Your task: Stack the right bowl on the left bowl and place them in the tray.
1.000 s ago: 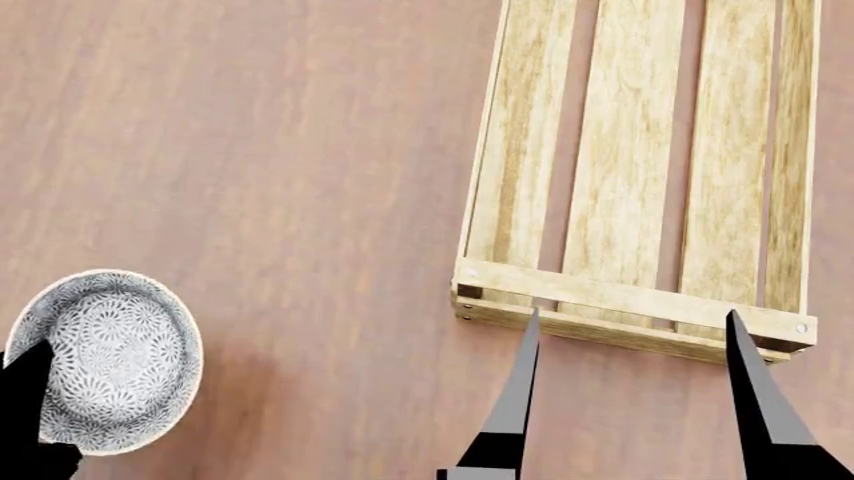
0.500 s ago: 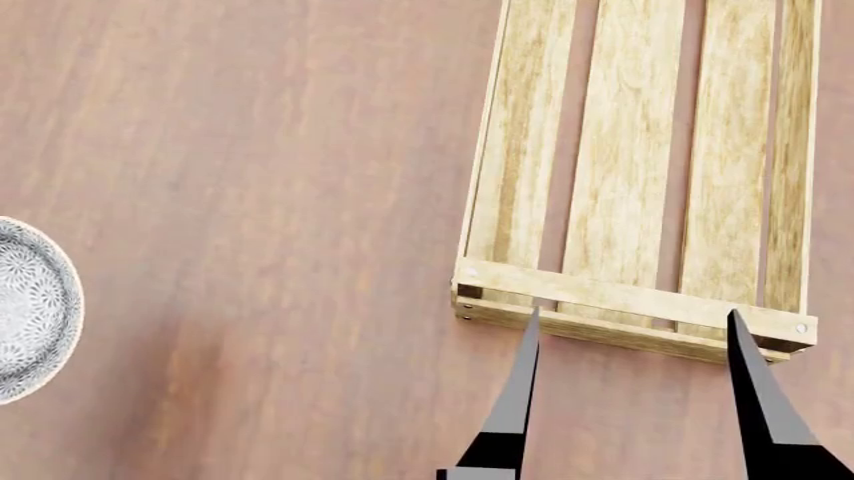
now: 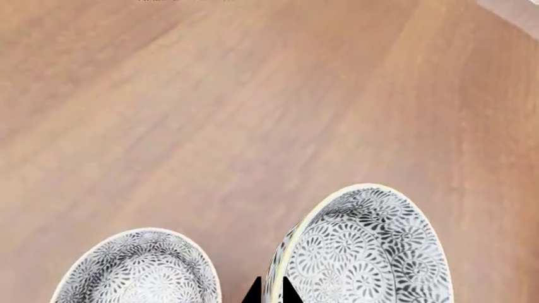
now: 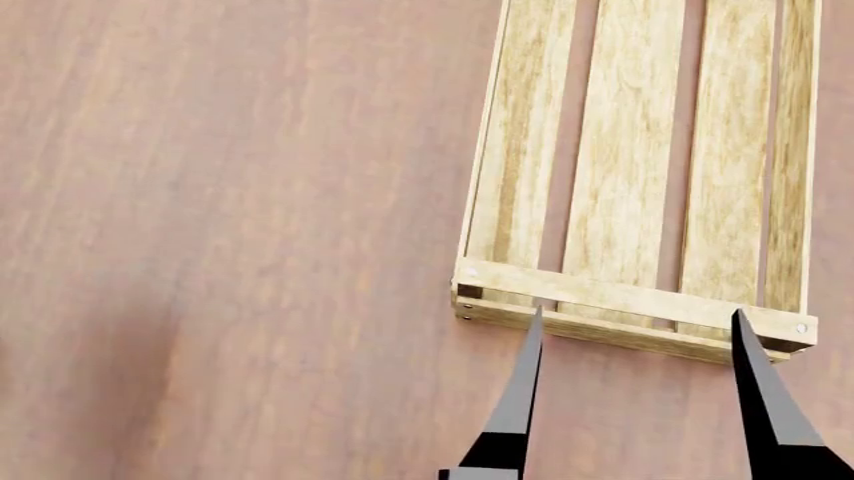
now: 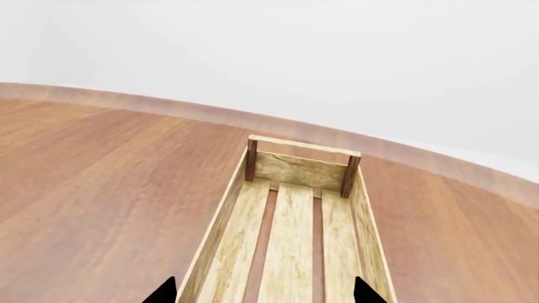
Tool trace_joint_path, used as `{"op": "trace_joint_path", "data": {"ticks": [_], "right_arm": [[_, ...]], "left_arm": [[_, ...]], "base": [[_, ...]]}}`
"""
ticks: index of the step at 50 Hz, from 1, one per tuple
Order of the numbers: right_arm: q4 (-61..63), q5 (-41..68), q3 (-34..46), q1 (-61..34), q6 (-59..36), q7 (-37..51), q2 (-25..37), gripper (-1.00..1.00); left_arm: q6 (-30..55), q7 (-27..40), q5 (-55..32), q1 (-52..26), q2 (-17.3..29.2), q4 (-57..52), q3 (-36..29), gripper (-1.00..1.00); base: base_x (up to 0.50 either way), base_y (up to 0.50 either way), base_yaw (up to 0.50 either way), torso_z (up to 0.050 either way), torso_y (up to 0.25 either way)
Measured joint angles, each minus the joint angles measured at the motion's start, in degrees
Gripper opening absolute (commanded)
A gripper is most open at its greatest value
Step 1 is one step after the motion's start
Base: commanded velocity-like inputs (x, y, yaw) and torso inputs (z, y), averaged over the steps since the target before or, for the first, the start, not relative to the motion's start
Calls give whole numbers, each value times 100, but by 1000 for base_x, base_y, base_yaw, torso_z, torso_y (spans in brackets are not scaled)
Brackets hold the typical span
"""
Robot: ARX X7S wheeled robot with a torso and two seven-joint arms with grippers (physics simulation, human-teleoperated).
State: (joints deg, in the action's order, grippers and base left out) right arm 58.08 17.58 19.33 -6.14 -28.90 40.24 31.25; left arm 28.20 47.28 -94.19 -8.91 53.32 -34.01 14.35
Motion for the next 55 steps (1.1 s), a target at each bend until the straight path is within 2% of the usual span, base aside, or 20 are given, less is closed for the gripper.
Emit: {"op": "trace_joint_path", "data": {"ticks": [24,55], "right_arm": [[0,162,83,-89,43,215,183,100],[-38,231,183,-164,74,333,278,100]], "left_arm": [[-273,-64,-679,583,-132,431,1019,-100],[-446,-311,-1075,1192,-545,808,1833,-100]], "base": [[0,0,0,0,0],[0,0,0,0,0]]}}
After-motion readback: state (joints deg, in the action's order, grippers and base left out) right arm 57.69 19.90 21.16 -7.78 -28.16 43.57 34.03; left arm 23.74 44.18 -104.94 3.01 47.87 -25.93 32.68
